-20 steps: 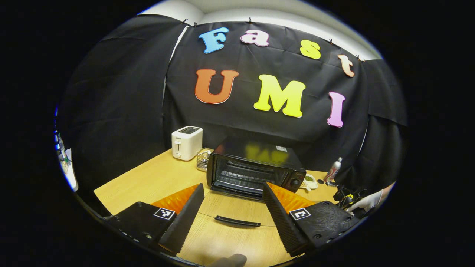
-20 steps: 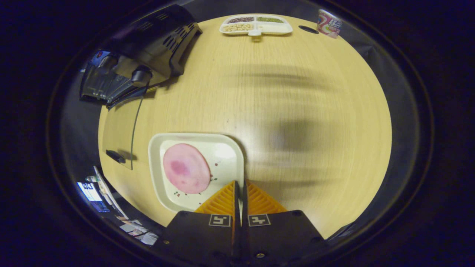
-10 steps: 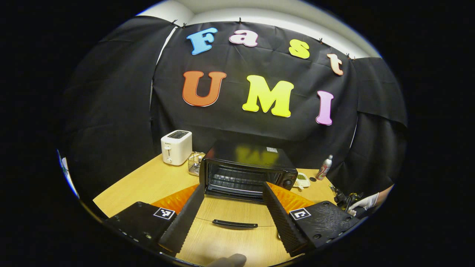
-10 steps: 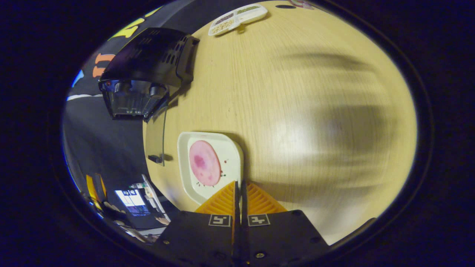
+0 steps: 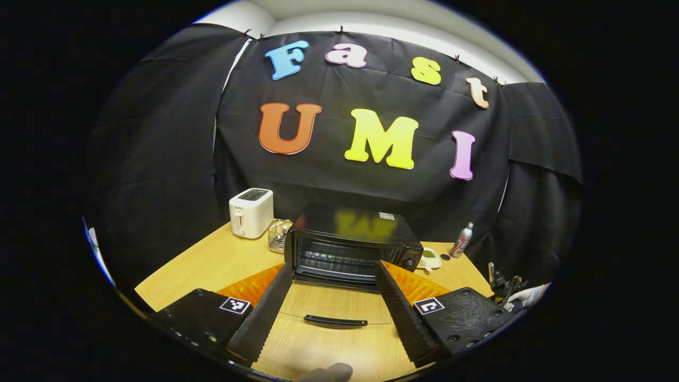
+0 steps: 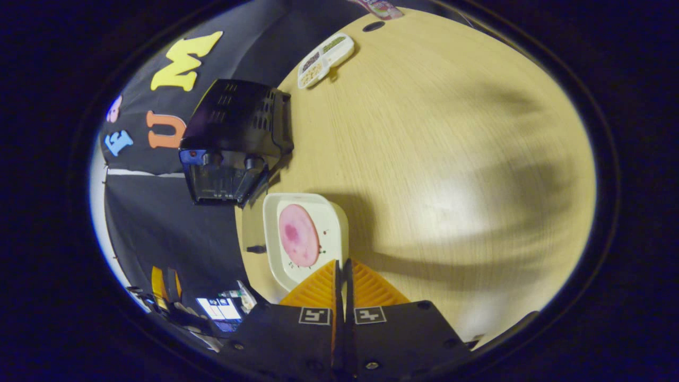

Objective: Open the electric oven with the left hand, put the food in, and close the electric oven.

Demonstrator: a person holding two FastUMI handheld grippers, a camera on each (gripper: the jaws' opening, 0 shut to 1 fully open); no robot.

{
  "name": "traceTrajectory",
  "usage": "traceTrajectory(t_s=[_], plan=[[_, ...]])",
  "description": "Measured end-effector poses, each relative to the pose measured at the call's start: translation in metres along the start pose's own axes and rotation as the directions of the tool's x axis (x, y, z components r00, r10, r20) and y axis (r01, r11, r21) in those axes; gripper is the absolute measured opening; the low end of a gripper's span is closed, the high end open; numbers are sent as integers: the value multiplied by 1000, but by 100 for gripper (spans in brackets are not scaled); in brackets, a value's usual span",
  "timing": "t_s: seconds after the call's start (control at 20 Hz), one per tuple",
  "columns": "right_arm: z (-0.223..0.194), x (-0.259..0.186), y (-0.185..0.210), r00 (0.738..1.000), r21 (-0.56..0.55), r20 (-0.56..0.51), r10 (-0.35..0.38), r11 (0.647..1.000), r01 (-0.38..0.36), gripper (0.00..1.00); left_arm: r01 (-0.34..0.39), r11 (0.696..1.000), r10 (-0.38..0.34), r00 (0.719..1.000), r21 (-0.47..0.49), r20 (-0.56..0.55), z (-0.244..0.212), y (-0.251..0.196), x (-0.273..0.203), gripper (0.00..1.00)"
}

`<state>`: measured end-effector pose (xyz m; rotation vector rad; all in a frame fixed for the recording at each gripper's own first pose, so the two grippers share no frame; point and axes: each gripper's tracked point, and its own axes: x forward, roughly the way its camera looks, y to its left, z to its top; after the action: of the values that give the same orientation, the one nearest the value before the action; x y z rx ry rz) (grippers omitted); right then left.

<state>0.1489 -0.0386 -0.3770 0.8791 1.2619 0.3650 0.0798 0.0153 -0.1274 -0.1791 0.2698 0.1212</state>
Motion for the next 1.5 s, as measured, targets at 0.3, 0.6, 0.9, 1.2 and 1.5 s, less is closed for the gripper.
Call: traceTrajectory(t_s=[0.3,0.6,0.9,1.2,1.5], plan=[[-20,9,61,993,49,105,48,997,-54,3,6,1000,-6,1000,10,-4,10,14,-2,96],[-41,52,138,970,116,239,54,990,-84,3,-19,999,19,1000,30,4,27,42,-12,96],[-45,114,197,935,244,348,68,956,-161,0,-4,996,4,1000,85,-4,38,58,-21,96],[-22,155,222,903,315,428,45,929,-195,3,-10,998,12,999,64,-38,35,76,-20,96],[11,179,240,896,371,441,41,901,-224,3,-1,997,5,999,81,-53,37,83,-10,96]])
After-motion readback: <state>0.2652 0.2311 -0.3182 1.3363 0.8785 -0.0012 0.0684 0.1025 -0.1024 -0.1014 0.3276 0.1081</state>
